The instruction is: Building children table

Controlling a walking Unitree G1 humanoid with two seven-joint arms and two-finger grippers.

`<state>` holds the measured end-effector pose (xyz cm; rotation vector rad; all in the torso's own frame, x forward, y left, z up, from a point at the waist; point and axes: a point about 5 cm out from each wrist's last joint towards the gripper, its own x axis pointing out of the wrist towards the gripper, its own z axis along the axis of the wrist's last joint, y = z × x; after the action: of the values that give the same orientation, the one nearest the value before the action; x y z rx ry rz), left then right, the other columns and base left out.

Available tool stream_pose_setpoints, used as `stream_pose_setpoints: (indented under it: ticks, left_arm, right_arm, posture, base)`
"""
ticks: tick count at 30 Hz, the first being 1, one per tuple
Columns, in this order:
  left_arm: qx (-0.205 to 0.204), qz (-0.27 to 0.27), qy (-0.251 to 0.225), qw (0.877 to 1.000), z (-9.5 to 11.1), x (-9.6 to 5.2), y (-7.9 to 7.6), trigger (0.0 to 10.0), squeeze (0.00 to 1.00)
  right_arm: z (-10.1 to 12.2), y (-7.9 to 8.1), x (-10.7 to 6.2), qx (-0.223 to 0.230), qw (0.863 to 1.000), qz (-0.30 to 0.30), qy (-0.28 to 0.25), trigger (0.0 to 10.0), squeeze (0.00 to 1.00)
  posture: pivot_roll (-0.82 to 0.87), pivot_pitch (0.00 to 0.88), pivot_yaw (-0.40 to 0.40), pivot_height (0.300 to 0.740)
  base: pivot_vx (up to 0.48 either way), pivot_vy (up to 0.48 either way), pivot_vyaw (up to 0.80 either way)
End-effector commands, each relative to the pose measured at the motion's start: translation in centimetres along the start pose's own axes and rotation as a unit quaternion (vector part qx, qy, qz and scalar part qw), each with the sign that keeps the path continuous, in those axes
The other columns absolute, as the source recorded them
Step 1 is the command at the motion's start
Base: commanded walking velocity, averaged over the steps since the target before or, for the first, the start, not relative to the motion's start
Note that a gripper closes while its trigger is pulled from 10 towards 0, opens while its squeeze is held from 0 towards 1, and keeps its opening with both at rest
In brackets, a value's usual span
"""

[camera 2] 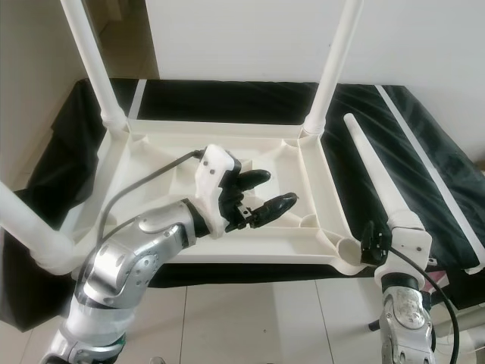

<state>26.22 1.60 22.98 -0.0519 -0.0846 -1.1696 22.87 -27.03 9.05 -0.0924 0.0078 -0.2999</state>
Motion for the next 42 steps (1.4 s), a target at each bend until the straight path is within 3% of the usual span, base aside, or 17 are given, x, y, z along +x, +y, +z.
stream_pose_setpoints:
  ticks: [1, 5, 10, 13, 21, 25, 32, 37, 39, 42]
  left_arm:
    - [0.018, -0.005, 0.001, 1.0, 0.3, 0.1, 0.2, 10.0, 0.0]
    - [0.032, -0.007, -0.014, 0.999, 1.5, 0.3, 0.2, 10.0, 0.0]
    - [0.036, -0.012, -0.018, 0.999, 1.8, 0.4, -0.1, 10.0, 0.0]
    - [0.04, -0.019, -0.023, 0.999, 2.1, 0.5, -0.6, 10.0, 0.0]
    - [0.046, -0.024, -0.021, 0.998, 2.2, 0.4, -0.8, 10.0, 0.0]
    - [0.054, -0.029, -0.015, 0.998, 2.0, 0.2, -1.1, 10.0, 0.0]
    - [0.057, -0.03, -0.011, 0.998, 1.8, 0.0, -1.3, 10.0, 0.0]
    - [0.06, -0.035, -0.008, 0.998, 1.8, -0.1, -1.4, 10.0, 0.0]
    - [0.06, -0.036, -0.007, 0.998, 1.7, -0.1, -1.4, 10.0, 0.0]
    - [0.059, -0.036, -0.006, 0.998, 1.7, -0.1, -1.5, 10.0, 0.0]
  right_arm:
    - [-3.1, 1.2, -1.6, 0.051, 0.995, 0.03, 0.076, 10.0, 0.0]
    - [-1.3, 2.1, -1.2, 0.127, 0.991, 0.036, 0.036, 10.0, 0.0]
    - [-0.7, 2.3, -0.9, 0.163, 0.986, 0.029, 0.032, 10.0, 0.0]
    - [0.2, 2.6, -0.4, 0.211, 0.977, 0.029, 0.027, 10.0, 0.0]
    - [0.6, 2.8, -0.3, 0.254, 0.966, 0.038, 0.013, 10.0, 0.0]
    - [1.0, 3.0, -1.7, 0.279, 0.96, 0.036, -0.015, 10.0, 0.0]
    - [2.0, 3.0, -3.1, 0.292, 0.955, 0.016, -0.045, 10.0, 0.0]
    - [2.9, 2.8, -3.5, 0.246, 0.967, -0.007, -0.061, 10.0, 0.0]
    - [3.6, 2.4, -3.9, 0.2, 0.976, -0.026, -0.084, 10.0, 0.0]
    - [4.7, 1.2, -3.7, 0.172, 0.976, -0.072, -0.111, 10.0, 0.0]
  posture:
    - [-0.07, 0.094, -0.004, 0.74]
    - [-0.07, 0.091, 0.003, 0.74]
    - [-0.07, 0.089, 0.003, 0.74]
    - [-0.06, 0.085, 0.002, 0.74]
    - [-0.06, 0.081, 0.001, 0.74]
    - [-0.05, 0.077, -0.001, 0.74]
    - [-0.06, 0.075, 0.003, 0.74]
    - [-0.06, 0.072, 0.012, 0.74]
    - [-0.06, 0.07, 0.013, 0.74]
    - [-0.06, 0.066, 0.017, 0.74]
  base:
    - [0.0, 0.0, 0.0]
    - [0.0, 0.0, 0.0]
    - [0.0, 0.0, 0.0]
    - [0.0, 0.0, 0.0]
    - [0.0, 0.0, 0.0]
    - [0.0, 0.0, 0.0]
    - [0.0, 0.0, 0.0]
    - [0.0, 0.0, 0.0]
    - [0.0, 0.0, 0.0]
    - [0.0, 0.0, 0.0]
